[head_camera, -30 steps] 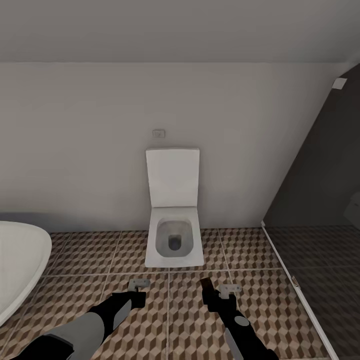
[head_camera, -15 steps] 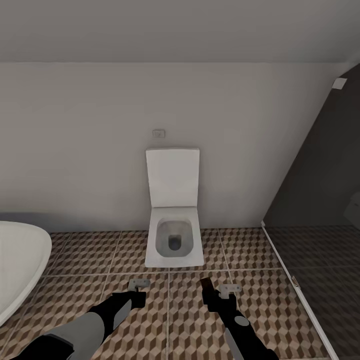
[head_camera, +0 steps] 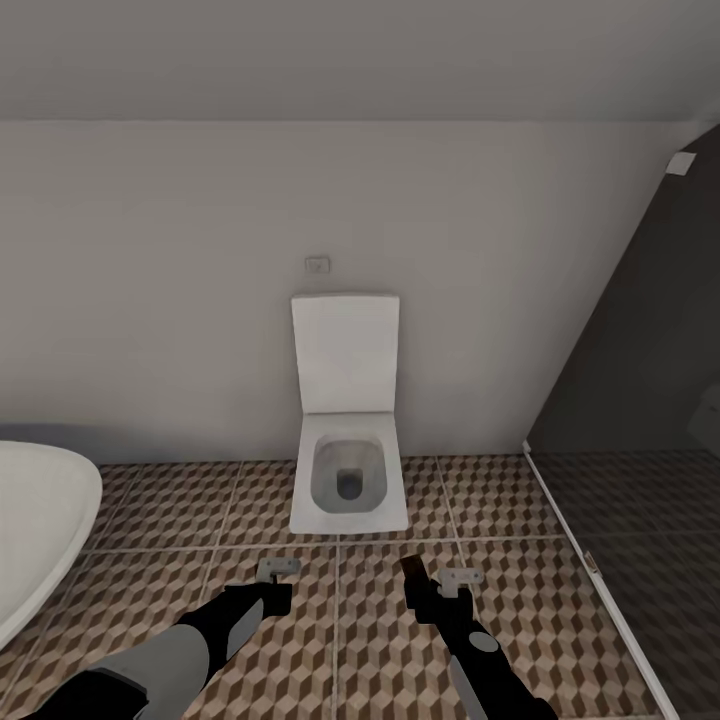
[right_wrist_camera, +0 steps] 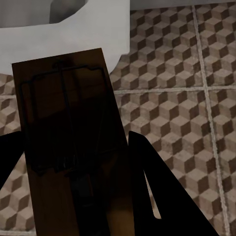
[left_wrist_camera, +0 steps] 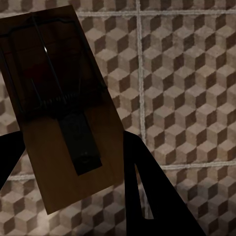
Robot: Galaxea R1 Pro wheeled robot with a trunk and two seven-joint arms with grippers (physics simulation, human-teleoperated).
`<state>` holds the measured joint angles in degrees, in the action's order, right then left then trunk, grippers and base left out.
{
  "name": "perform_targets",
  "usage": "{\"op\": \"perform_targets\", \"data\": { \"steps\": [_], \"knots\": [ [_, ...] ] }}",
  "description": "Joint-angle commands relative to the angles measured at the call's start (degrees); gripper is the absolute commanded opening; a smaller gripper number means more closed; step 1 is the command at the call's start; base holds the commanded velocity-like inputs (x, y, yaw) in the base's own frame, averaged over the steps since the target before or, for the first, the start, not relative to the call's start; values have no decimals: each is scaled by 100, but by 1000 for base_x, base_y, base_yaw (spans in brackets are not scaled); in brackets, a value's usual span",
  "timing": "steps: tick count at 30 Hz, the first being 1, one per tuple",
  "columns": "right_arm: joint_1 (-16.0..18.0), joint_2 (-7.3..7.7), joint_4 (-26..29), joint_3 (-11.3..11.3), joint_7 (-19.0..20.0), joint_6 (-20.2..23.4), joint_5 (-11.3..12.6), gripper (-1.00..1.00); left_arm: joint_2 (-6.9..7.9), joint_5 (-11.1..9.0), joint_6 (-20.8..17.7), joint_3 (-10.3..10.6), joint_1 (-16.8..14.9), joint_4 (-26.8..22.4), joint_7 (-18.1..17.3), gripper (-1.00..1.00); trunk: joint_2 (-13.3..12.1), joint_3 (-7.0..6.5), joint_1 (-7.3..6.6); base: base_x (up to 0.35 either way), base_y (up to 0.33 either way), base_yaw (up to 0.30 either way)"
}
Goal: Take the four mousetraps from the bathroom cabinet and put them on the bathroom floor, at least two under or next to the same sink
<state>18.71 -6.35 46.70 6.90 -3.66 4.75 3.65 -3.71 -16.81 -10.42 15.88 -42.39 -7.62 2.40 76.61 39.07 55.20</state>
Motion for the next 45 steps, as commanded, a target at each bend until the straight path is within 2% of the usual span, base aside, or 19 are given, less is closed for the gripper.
{"op": "perform_targets", "data": {
  "steps": [1, 7, 32, 45],
  "knots": [
    [1, 3, 11, 22, -47, 27, 55, -100, 2, -57, -30, 47, -2, -12, 20, -100, 44, 23, 22, 0, 0, 0],
    [1, 3, 11, 22, -47, 26, 56, -100, 2, -54, -30, 47, -2, -12, 15, -100, 285, 131, 154, 0, 0, 0],
    [1, 3, 9, 22, -47, 31, 49, -100, 2, -56, -36, 43, 0, -12, 23, -100, 285, 131, 154, 0, 0, 0],
    [1, 3, 9, 22, -47, 32, 49, -100, 2, -59, -39, 47, 0, -10, 23, -100, 806, 364, 440, 0, 0, 0]
  ]
}}
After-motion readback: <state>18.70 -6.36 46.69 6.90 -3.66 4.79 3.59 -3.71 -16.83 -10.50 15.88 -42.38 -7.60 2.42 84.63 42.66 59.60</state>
